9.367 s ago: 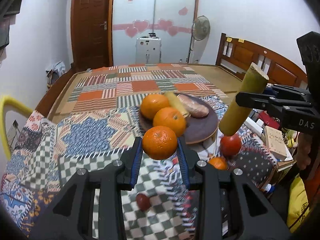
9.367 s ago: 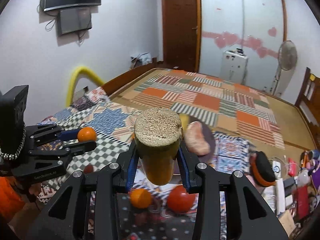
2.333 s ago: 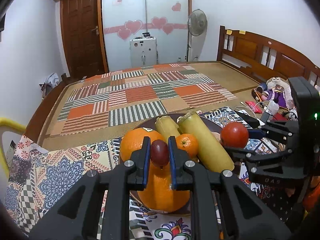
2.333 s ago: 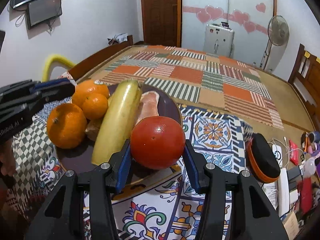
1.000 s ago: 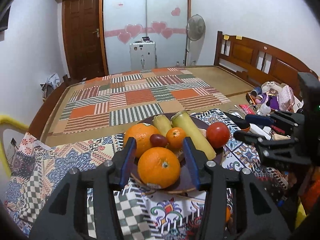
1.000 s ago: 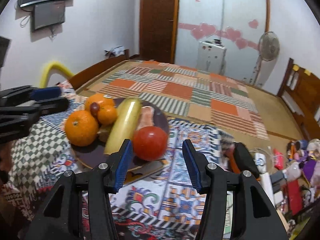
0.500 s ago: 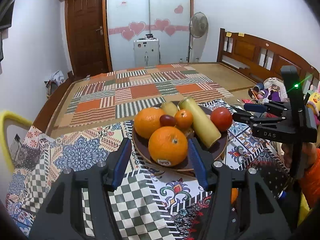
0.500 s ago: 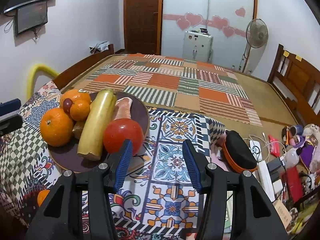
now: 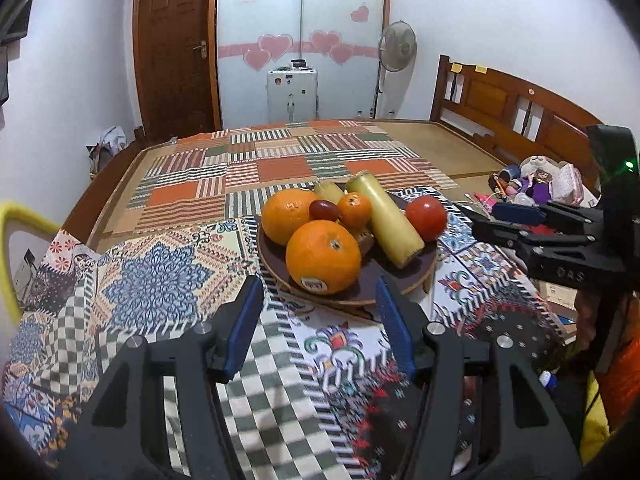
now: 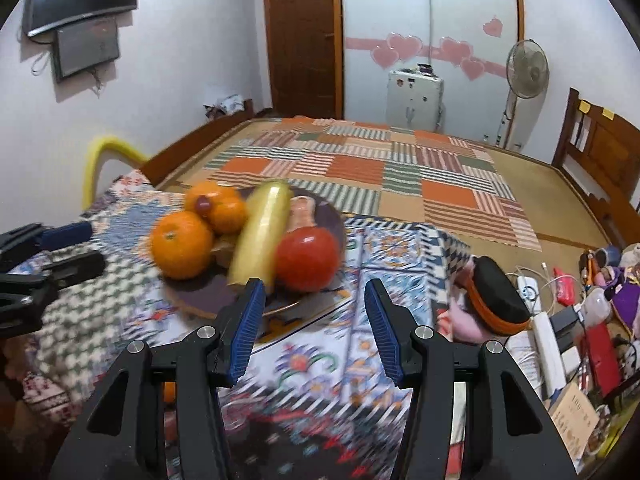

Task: Organize fruits
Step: 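Withdraw both tools toward the last tangerine and date on the cloth, then grasp the last tangerine with left tool while right tool grasps the second date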

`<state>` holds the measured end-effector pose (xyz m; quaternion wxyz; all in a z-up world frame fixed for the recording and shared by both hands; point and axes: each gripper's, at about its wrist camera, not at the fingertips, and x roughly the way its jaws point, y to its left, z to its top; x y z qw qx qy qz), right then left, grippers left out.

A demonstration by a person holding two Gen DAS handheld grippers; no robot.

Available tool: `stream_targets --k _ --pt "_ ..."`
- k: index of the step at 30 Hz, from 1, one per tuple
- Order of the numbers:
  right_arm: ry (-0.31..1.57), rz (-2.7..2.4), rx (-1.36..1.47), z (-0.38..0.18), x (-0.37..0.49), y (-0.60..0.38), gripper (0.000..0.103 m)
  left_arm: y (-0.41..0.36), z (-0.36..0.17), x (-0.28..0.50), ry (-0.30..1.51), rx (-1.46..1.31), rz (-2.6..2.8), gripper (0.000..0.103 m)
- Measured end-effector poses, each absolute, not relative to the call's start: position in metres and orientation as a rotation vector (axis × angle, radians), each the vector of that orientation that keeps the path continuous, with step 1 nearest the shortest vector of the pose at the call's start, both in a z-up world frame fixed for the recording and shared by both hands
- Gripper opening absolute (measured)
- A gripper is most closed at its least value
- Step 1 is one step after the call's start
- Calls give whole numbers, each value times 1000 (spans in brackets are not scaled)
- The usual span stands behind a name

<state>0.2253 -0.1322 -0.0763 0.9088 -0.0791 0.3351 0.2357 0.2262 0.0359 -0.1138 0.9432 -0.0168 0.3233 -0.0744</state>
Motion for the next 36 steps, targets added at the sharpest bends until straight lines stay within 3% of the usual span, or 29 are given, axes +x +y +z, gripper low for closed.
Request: stream_targets --k 4,17,26,36 --pt "688 547 -128 -76 193 -127 49 32 -113 206 655 -41 -152 64" --pt "792 619 -143 -129 157 -98 48 31 -150 160 743 -92 -172 65" --pt "815 610 -186 -143 161 -92 18 28 -169 157 783 -90 -182 65" --pt "761 556 -150 -125 162 -134 17 -7 -168 183 793 -71 -245 65"
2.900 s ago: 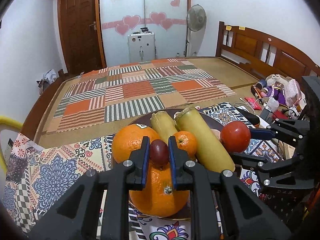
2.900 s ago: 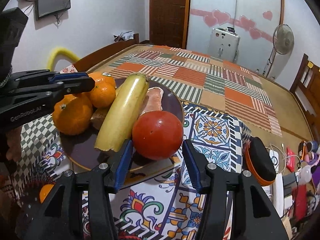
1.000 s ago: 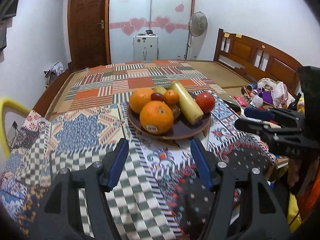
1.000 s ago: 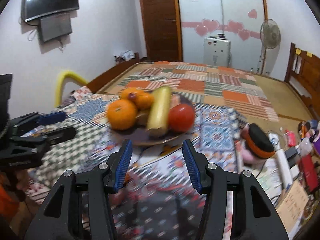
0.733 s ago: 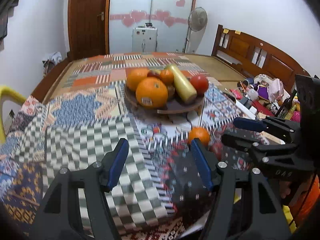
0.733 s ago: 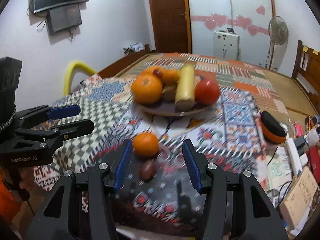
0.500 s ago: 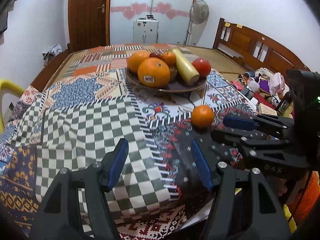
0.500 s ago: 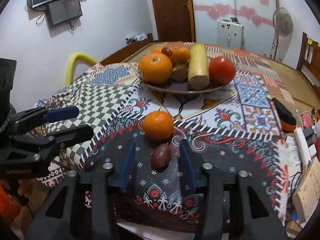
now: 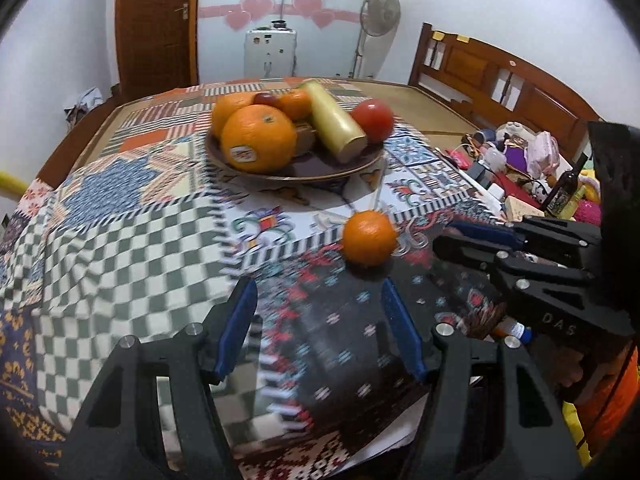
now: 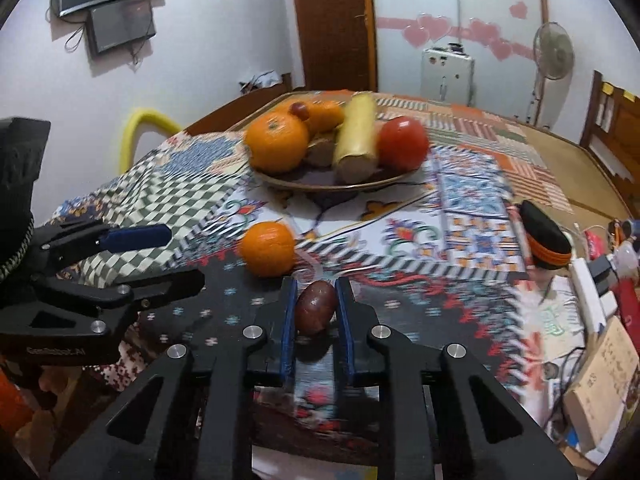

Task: Organize fruits
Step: 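Grasp the last tangerine with left tool while right tool grasps the second date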

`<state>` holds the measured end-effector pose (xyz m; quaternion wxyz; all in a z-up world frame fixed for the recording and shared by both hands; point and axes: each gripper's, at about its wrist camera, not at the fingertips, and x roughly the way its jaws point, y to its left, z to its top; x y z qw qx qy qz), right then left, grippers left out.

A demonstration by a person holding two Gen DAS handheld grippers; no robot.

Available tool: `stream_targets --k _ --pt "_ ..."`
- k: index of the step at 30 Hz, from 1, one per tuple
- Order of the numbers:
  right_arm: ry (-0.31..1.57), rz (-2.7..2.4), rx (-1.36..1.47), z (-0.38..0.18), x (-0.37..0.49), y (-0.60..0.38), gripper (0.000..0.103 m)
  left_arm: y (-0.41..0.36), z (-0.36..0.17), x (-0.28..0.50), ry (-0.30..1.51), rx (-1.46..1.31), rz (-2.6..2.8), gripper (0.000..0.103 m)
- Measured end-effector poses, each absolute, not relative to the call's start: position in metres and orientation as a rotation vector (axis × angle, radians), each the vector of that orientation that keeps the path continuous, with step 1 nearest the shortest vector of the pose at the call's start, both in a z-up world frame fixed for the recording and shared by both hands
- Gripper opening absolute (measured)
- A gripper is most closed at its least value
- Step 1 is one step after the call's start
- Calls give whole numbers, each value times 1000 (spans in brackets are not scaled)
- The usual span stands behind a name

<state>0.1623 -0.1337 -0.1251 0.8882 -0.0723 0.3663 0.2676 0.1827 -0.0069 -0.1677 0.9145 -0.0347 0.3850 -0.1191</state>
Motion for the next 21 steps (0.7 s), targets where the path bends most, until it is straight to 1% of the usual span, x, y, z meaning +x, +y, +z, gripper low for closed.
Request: stream_targets --k 4,6,7,11,15,21 --pt "747 520 -130 -120 169 -151 17 -24 -168 197 798 -62 -266 64" --pt "743 510 -122 -120 171 -154 17 -31 -170 203 800 -56 -273 60" --pt "741 504 -118 -119 172 -158 17 -35 -170 207 803 -52 -280 56" --pt "740 501 -113 -121 174 -165 17 -45 -173 220 819 -27 -287 49" --pt "734 509 -103 -120 179 -169 17 -44 -173 228 823 -36 -279 38" --pt "720 528 -96 -116 185 -164 17 -39 -171 227 821 -56 -287 37"
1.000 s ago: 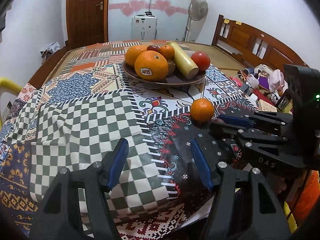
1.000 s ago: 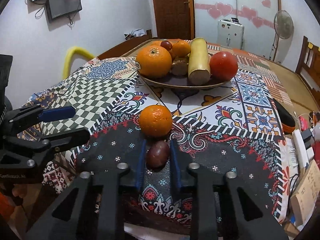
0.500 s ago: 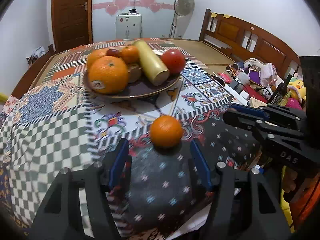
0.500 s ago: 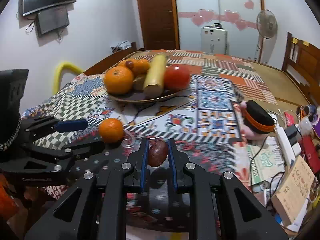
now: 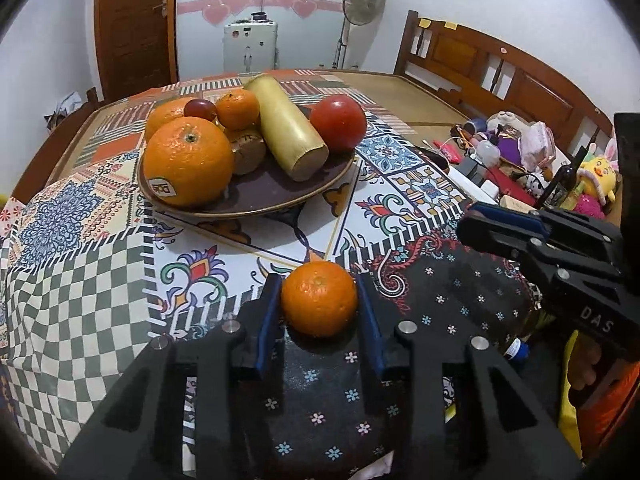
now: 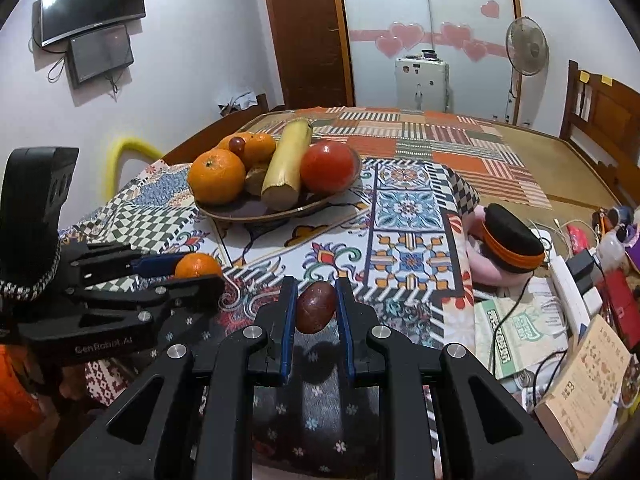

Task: Organize fruits
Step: 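Grasp the last tangerine with left tool while right tool grasps the second date, then lower the tangerine and date onto the plate and open both tools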

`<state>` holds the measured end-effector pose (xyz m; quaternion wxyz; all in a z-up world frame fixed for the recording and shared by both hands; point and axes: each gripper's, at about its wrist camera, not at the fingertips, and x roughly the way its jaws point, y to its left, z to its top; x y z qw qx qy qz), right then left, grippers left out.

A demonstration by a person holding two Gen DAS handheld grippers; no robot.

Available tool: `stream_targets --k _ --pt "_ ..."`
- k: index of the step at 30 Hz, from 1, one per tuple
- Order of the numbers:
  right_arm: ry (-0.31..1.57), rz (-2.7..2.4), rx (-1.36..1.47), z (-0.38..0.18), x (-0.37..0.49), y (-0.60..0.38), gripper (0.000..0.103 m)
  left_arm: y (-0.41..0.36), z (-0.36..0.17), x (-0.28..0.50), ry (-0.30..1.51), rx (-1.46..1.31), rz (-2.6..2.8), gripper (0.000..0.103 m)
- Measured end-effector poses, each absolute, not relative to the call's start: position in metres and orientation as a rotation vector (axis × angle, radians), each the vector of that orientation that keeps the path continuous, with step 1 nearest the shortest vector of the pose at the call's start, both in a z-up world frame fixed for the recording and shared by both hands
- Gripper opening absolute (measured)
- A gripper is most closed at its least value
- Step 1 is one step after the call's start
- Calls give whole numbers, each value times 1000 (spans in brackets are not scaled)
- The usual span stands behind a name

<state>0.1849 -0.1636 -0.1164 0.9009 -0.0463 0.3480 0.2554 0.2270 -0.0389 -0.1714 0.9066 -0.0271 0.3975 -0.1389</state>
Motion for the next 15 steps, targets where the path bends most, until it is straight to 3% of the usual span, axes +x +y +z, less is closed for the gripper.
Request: stream_targets --k 15 --pt "650 563 -81 -94 203 -148 17 -8 -125 238 692 -86 -239 37"
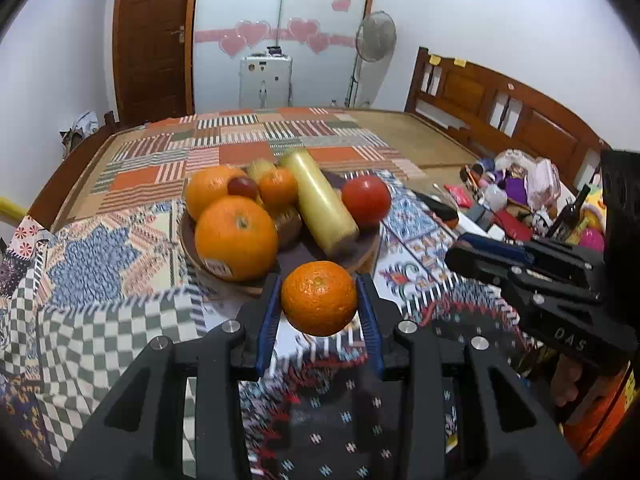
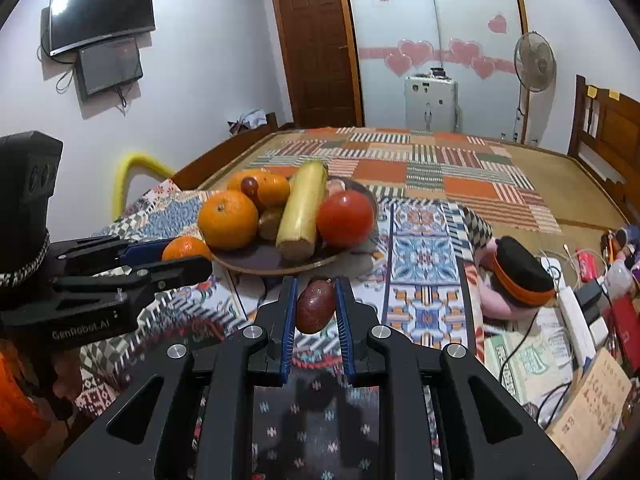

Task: Organize fruits
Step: 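Lower the tangerine and date onto the plate and open both tools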

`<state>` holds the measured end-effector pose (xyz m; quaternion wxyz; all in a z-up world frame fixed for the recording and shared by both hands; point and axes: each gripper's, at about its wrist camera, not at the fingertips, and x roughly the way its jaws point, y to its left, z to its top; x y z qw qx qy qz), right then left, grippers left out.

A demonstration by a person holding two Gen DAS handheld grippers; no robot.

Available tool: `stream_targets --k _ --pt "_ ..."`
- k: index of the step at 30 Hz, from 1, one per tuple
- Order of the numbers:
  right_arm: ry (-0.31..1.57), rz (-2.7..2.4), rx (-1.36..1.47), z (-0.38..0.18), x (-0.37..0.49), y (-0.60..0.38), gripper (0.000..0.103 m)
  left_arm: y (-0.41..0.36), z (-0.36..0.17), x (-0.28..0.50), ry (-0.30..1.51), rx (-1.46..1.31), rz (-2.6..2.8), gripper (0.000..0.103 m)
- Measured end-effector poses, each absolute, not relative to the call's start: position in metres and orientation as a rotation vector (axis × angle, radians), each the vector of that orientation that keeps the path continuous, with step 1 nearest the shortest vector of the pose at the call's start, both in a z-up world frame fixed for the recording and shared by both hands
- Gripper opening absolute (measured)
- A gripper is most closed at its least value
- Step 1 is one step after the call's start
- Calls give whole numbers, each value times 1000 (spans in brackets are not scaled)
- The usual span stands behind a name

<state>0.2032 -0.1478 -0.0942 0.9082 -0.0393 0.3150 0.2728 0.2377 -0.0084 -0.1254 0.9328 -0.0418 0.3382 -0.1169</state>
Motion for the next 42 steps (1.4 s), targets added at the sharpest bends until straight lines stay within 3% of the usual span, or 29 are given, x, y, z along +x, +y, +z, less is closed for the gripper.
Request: stream_targets --k 24,42 --pt "602 574 -88 -92 244 -132 18 -18 -137 299 701 -41 -234 37" --pt "589 578 -102 -85 243 -128 18 -22 -137 300 696 -39 -252 42"
